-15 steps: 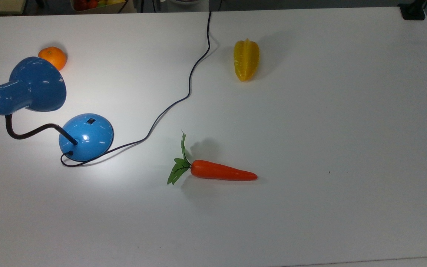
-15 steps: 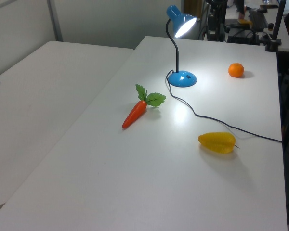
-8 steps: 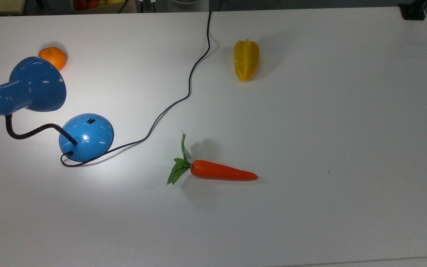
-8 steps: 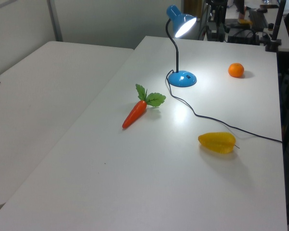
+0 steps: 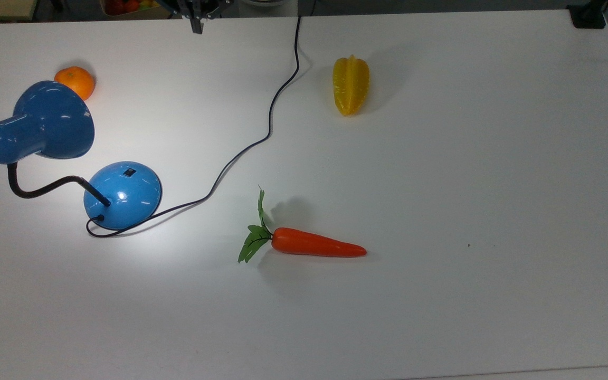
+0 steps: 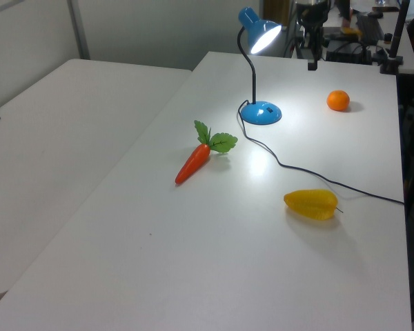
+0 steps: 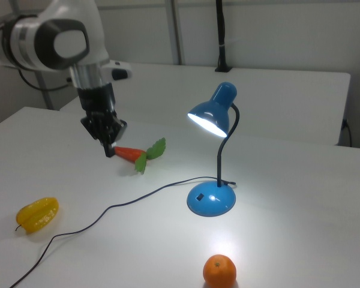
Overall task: Turn off lamp
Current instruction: 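Move the gripper toward the blue lamp base and lower it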
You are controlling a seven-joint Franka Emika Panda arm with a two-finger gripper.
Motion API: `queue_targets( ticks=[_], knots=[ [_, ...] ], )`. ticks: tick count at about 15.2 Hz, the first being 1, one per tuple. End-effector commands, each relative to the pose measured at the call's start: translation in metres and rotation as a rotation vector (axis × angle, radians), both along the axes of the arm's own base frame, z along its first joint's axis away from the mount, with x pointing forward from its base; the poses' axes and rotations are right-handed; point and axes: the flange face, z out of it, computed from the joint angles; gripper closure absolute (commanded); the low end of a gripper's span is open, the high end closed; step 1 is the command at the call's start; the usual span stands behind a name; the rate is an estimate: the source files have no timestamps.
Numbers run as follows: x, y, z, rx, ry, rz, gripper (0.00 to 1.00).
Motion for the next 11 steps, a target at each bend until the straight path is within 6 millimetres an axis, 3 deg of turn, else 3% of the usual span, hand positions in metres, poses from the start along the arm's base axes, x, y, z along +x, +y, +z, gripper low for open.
queue_targets(
  ticks=[1, 4, 11],
  knots=[
    [-0.006, -0.015, -0.062, 0.019, -0.028, -0.023, 1.00],
    [-0.010, -0.028, -0.107, 0.008, -0.090, -0.098, 1.00],
    [0.013, -0.053, -0.172, -0.017, -0.251, -0.200, 1.00]
  ],
)
